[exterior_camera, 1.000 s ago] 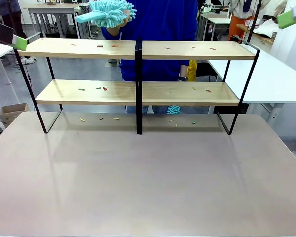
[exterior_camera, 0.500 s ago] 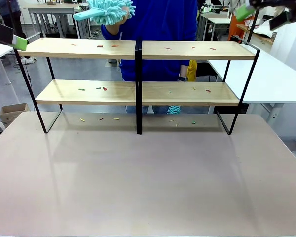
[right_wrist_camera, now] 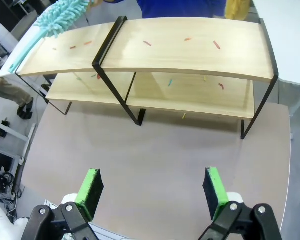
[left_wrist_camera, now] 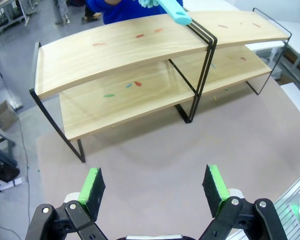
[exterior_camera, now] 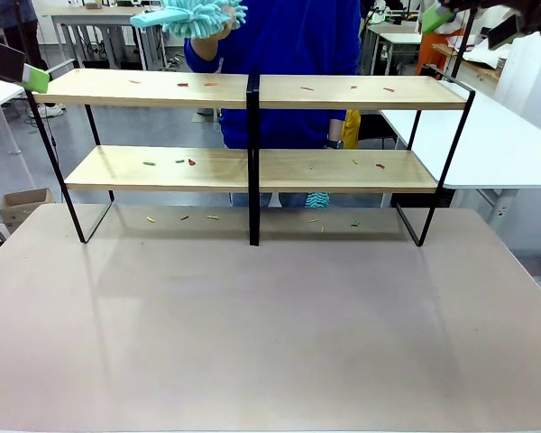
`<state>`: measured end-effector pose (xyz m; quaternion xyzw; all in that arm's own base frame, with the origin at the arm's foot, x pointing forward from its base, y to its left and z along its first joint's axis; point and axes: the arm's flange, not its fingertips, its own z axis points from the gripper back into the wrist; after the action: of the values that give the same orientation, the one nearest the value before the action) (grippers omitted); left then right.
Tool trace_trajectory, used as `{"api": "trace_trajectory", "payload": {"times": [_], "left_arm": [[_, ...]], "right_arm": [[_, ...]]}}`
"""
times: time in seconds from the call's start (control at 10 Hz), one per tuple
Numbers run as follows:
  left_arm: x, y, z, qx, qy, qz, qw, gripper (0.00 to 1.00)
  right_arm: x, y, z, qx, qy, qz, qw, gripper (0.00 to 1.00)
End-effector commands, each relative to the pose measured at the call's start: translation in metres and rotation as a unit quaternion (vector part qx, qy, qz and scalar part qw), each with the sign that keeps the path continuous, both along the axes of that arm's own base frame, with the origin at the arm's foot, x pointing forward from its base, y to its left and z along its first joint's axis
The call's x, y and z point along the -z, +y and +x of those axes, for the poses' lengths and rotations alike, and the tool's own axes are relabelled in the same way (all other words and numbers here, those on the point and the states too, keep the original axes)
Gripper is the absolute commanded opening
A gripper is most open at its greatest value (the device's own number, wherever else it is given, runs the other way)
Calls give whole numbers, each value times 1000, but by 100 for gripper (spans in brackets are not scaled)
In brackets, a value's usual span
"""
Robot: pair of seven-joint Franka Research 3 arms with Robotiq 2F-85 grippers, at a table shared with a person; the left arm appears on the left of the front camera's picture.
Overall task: Clean the shelves.
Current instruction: Pick up the Duster when the human hands it over.
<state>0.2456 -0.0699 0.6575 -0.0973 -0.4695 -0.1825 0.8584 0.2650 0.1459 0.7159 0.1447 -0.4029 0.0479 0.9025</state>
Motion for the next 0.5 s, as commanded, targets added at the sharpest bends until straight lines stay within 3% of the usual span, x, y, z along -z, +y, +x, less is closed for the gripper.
{"api": "trace_trajectory", "payload": {"times": [0.0,0.4], "left_arm": [[1,1,0,-1,3,-1,1000,100],[1,1,0,-1,3,-1,1000,100]], "right_arm": [[-2,4,1,13,-5,-9,1000,100],[0,1,-1,-1,-1,-5,1000,100]]}}
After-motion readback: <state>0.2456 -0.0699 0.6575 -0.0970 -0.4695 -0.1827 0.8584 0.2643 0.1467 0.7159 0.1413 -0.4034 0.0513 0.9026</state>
